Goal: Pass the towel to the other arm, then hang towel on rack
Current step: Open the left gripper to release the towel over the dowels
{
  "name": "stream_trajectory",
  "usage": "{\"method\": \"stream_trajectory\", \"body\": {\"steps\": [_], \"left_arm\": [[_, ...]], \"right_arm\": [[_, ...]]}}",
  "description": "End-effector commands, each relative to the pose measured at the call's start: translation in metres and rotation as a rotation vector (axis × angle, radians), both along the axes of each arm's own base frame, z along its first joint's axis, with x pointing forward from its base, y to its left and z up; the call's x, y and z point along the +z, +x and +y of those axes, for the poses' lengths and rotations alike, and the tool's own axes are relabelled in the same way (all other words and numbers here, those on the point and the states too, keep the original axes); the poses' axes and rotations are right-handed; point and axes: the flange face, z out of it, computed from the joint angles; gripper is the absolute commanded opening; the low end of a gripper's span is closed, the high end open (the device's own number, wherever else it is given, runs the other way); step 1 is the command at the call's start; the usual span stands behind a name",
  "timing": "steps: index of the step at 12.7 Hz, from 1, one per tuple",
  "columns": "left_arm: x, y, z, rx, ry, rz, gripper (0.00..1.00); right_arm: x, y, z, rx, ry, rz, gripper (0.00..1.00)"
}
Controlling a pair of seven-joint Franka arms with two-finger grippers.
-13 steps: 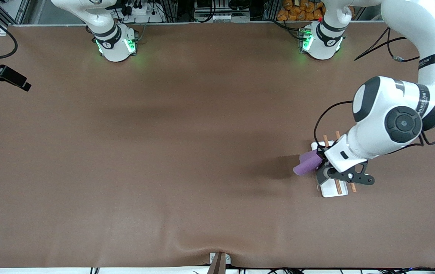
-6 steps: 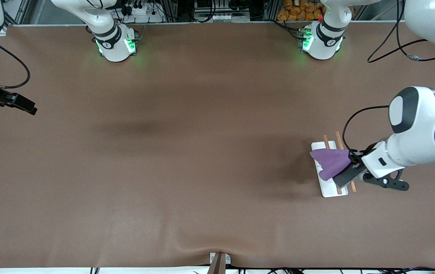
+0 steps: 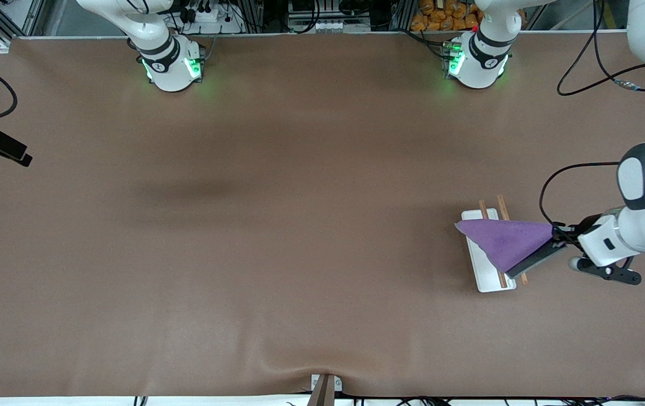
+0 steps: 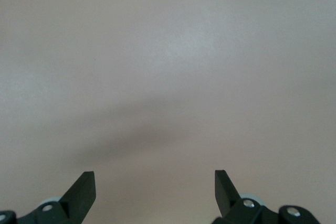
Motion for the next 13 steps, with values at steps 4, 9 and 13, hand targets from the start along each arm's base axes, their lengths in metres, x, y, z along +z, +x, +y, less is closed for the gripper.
{"method": "stream_trajectory", "body": {"steps": [4,9,13], "left_arm": [[-0.011,0.000,0.008,0.005,-0.040,0.012,0.00],[-0.008,0.000,0.005,0.000,-0.036,0.010,1.00],[0.029,-0.005,0.001,0.005,-0.024,-0.003,1.00]], "right_arm": [[0.013,0.000,0.007,0.054,0.026,0.012,1.00],[0.015,0.000,0.029,0.068,0.064,-0.001,1.00],[0.016,0.001,0.028,0.064,0.070,-0.009,1.00]]}}
